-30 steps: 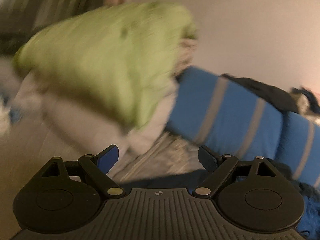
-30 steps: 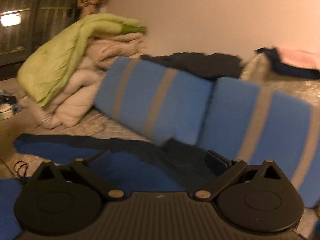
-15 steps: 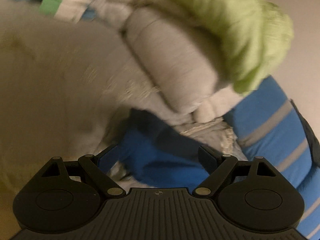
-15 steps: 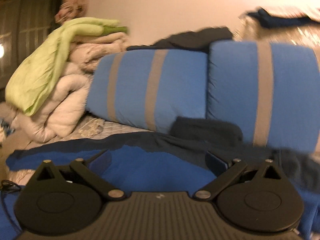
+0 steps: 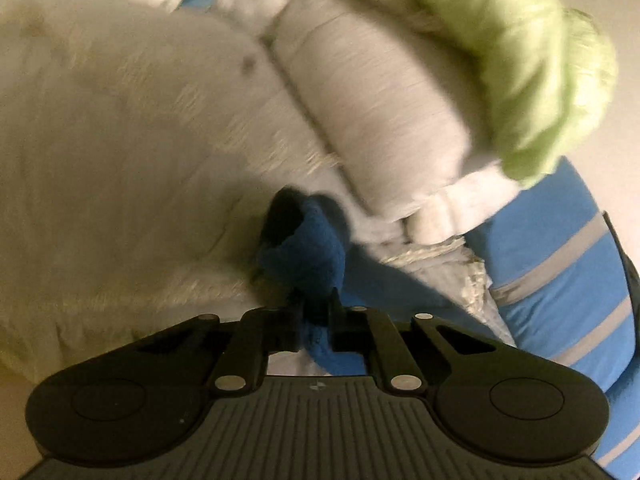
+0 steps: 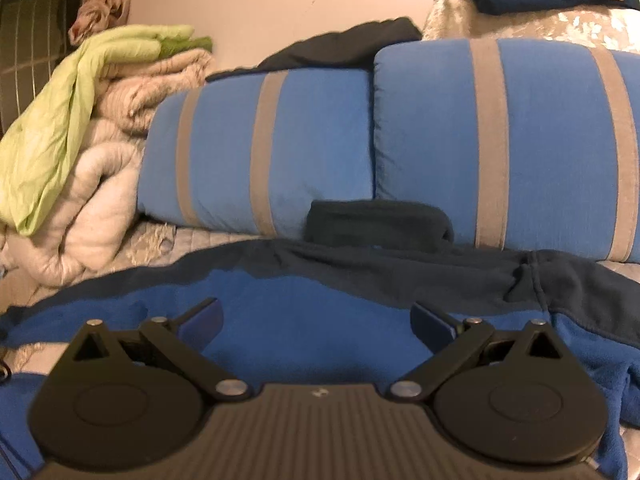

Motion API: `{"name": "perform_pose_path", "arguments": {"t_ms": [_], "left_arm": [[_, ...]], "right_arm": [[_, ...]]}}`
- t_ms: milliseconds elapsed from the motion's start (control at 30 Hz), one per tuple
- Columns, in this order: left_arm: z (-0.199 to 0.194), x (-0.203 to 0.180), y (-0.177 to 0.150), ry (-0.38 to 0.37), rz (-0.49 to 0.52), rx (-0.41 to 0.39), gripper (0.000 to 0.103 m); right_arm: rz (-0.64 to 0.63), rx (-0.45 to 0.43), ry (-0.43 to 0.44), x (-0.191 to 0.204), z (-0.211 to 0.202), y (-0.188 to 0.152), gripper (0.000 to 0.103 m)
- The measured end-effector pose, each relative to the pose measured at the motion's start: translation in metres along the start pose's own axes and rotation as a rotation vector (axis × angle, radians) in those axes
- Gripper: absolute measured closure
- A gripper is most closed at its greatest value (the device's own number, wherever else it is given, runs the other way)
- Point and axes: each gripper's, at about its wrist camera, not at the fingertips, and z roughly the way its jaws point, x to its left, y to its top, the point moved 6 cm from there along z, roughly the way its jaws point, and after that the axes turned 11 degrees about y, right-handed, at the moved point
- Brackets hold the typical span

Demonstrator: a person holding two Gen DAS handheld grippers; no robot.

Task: Fold clothes
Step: 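Lift the held sleeve up above the hoodie with the left gripper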

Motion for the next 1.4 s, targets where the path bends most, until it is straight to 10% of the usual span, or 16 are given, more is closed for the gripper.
{"name": "perform_pose_path", "arguments": {"t_ms": [733, 1400], "left_arm": [[-0.086, -0.203, -0.001, -0.231, 0.53, -0.147, 0.094], [-0.095, -0.347, -0.037, -0.398, 0.679, -0.172, 0.095]], "right_arm": [[0.004, 0.08, -0.072, -0.012, 0.011, -0.013, 0.0], [0.037, 0.098, -0.087, -0.017, 0.012, -0.015, 0.0]]}}
